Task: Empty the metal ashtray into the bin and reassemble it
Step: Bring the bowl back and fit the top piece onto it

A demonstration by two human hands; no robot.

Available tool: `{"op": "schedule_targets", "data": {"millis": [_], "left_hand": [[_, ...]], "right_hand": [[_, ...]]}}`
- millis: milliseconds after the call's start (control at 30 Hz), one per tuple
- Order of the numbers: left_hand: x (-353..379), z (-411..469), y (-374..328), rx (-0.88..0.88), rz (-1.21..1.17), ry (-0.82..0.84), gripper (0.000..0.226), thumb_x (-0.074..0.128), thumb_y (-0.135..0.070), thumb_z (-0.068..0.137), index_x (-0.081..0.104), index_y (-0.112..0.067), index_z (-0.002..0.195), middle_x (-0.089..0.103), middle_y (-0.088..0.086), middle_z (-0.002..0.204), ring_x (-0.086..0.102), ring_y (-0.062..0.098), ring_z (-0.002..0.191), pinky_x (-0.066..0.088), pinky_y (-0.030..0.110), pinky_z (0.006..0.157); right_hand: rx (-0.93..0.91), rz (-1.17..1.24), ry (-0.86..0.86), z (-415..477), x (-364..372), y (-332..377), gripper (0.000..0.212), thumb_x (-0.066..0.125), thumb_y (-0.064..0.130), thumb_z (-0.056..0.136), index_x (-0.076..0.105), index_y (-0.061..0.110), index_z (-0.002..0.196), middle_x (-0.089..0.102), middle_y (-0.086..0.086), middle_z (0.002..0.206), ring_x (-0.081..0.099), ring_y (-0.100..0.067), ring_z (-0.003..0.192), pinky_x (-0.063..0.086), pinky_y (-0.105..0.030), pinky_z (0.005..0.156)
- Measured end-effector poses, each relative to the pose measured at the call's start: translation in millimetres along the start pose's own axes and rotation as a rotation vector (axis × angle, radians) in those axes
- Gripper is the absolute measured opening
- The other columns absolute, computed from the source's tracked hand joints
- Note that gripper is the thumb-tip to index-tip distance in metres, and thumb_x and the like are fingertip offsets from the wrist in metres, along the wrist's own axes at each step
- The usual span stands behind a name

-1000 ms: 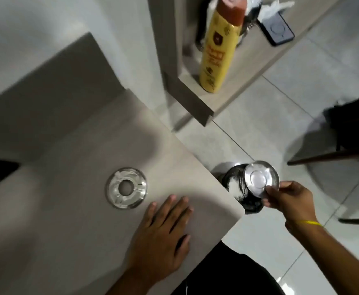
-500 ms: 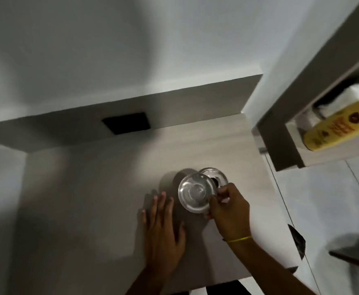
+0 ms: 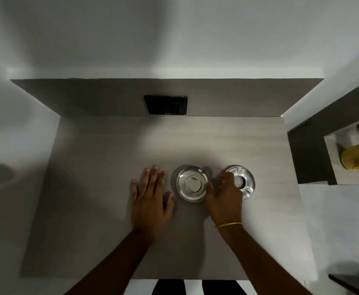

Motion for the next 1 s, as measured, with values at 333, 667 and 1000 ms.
{"op": "schedule_targets", "data": {"millis": [333,667,1000], "left_hand": [[-8.6,-0.3,-0.5,0.009,-0.007,0.002,0.069,0.044,-0.048,0.102,0.045,-0.016,0.163,0.032,0.01,0.178,0.02,0.031,0.168,0.022,0.068,0.13],[-8.7,-1.4,-3.8,0.023,-0.01,-0.022,0.069,0.047,-0.047,0.102,0.046,-0.015,0.163,0.034,0.011,0.177,0.021,0.032,0.167,0.023,0.067,0.13],[-1.9,2.4,-3.8,0.03,-0.018,0.012,0.07,0.048,-0.051,0.104,0.042,-0.017,0.165,0.028,0.01,0.179,0.016,0.031,0.169,0.021,0.07,0.13]], "right_hand": [[-0.151,-0.929,0.367,20.7,-29.5,12.5,0.081,0.058,0.056,0.083,0.034,0.043,0.159,0.033,0.002,0.165,0.04,-0.035,0.149,0.048,-0.05,0.114],[-0.184,-0.701,0.28,12.2,-37.4,42.7,0.092,0.065,0.071,0.063,0.051,0.03,0.144,0.051,-0.005,0.133,0.057,-0.035,0.12,0.049,-0.041,0.104],[-0.364,-0.793,0.359,-10.8,37.8,90.3,0.092,0.067,0.055,0.068,0.045,0.032,0.154,0.042,-0.004,0.143,0.048,-0.035,0.122,0.057,-0.047,0.093]]}}
Point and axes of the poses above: each hand's wrist, its own z-axis towards the middle knuckle, its own x-axis out of the palm, y = z × x, the point moved 9 cm from there along z, towards the middle knuckle
